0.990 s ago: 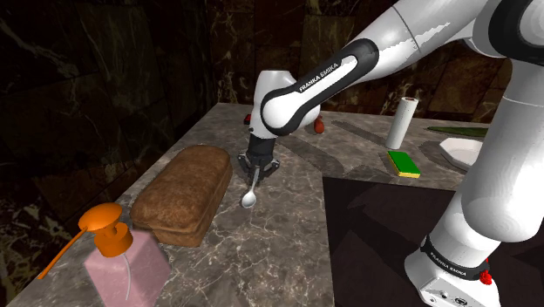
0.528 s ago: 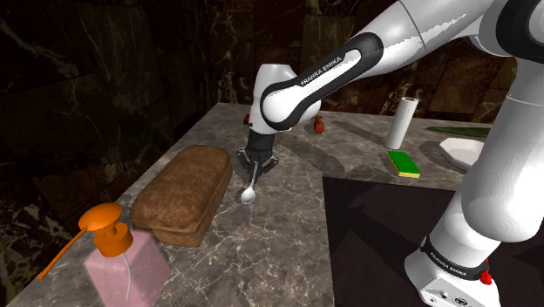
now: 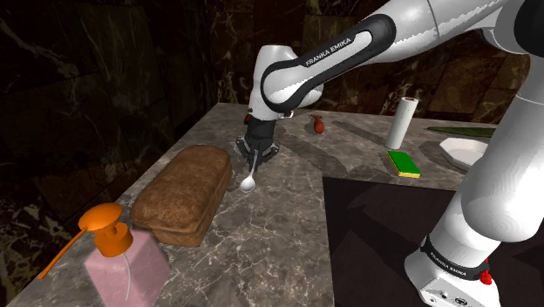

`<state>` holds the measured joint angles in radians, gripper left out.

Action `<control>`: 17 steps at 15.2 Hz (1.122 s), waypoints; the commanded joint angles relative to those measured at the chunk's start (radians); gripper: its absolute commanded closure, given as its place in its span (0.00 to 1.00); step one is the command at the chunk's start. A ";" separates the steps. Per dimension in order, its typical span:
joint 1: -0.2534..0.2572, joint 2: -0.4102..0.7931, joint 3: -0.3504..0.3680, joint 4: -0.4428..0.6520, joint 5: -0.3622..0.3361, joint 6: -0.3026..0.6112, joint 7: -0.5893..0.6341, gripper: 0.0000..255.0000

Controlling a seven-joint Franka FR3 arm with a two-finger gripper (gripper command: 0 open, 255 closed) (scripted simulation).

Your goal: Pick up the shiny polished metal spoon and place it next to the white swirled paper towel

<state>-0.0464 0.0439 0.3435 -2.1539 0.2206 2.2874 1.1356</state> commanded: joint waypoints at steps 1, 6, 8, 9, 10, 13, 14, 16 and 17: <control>0.000 -0.017 0.000 0.012 0.002 -0.028 0.004 1.00; -0.003 -0.046 -0.002 0.049 0.004 -0.093 0.011 1.00; -0.004 -0.057 -0.003 0.065 0.004 -0.119 0.013 1.00; -0.004 -0.062 -0.004 0.073 0.004 -0.133 0.015 1.00; -0.005 -0.066 -0.004 0.082 0.004 -0.146 0.016 1.00; -0.006 -0.079 -0.006 0.109 0.004 -0.185 0.021 1.00; -0.007 -0.083 -0.007 0.118 0.004 -0.198 0.023 1.00; -0.008 -0.090 -0.008 0.138 0.004 -0.224 0.026 1.00; -0.008 -0.093 -0.008 0.148 0.003 -0.237 0.028 1.00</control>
<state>-0.0540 -0.0484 0.3358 -2.0180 0.2251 2.0636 1.1616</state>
